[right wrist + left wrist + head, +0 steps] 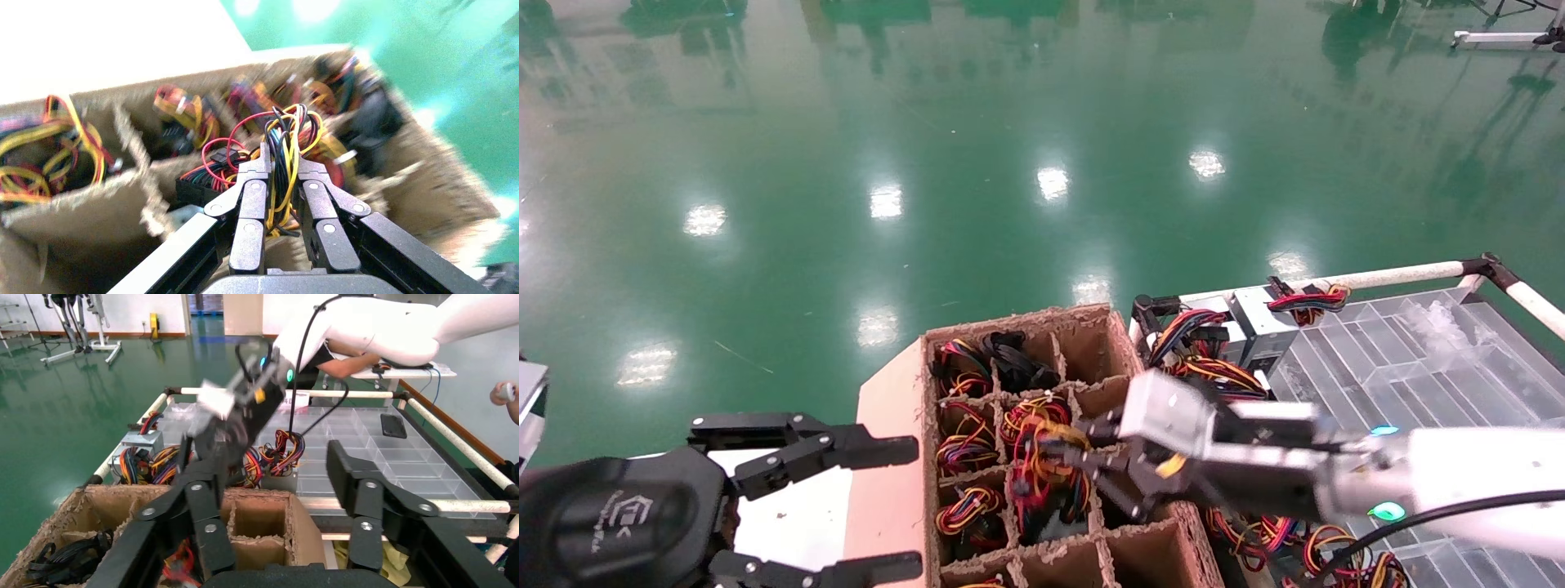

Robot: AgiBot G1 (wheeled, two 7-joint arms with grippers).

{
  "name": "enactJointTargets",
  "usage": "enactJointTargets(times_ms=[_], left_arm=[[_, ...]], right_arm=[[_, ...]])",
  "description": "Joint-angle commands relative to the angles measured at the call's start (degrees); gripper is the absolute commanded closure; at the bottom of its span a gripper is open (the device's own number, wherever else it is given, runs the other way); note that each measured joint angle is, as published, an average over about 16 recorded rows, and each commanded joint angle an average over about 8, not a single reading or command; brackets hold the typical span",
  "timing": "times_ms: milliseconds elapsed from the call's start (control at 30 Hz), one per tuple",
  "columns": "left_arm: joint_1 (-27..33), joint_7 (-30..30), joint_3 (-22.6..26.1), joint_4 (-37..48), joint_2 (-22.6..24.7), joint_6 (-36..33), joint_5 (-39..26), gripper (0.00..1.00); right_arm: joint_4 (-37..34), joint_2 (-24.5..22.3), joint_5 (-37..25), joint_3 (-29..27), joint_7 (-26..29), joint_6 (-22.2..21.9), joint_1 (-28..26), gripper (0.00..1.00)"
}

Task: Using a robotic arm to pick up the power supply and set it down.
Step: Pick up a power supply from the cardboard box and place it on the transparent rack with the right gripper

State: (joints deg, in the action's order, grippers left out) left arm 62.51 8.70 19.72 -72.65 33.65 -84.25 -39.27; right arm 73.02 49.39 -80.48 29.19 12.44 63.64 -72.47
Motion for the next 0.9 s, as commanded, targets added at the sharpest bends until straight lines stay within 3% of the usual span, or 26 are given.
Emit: enactJointTargets(times_ms=[33, 300, 533, 667, 900], left_arm=[[0.0, 0.0, 0.0, 0.0, 0.0, 0.0, 0.0, 0.0], [0.0, 0.0, 0.01, 0.0, 0.0, 0.0, 0.01, 0.0], [0.0, -0.01, 0.02, 0.0, -0.01, 0.01, 0.01, 0.0], [0.0, -0.01, 0.02, 0.0, -0.01, 0.01, 0.01, 0.0], [0.01, -0.01, 0.02, 0.0, -0.01, 0.01, 0.02, 0.0]], right_arm=[[0.87, -1.05, 1.71, -1.2, 0.78, -0.2, 0.12, 1.0], [1.3, -4.69, 11.82, -8.39, 1.38, -0.24, -2.34, 1.0], [-3.43, -6.83, 16.78, -12.93, 0.57, 0.84, -8.12, 1.0], [-8.29, -7.92, 16.71, -13.76, -1.42, 2.82, -12.89, 1.0], [-20.14, -10.1, 10.79, -12.87, -9.44, 4.45, -20.49, 1.0]])
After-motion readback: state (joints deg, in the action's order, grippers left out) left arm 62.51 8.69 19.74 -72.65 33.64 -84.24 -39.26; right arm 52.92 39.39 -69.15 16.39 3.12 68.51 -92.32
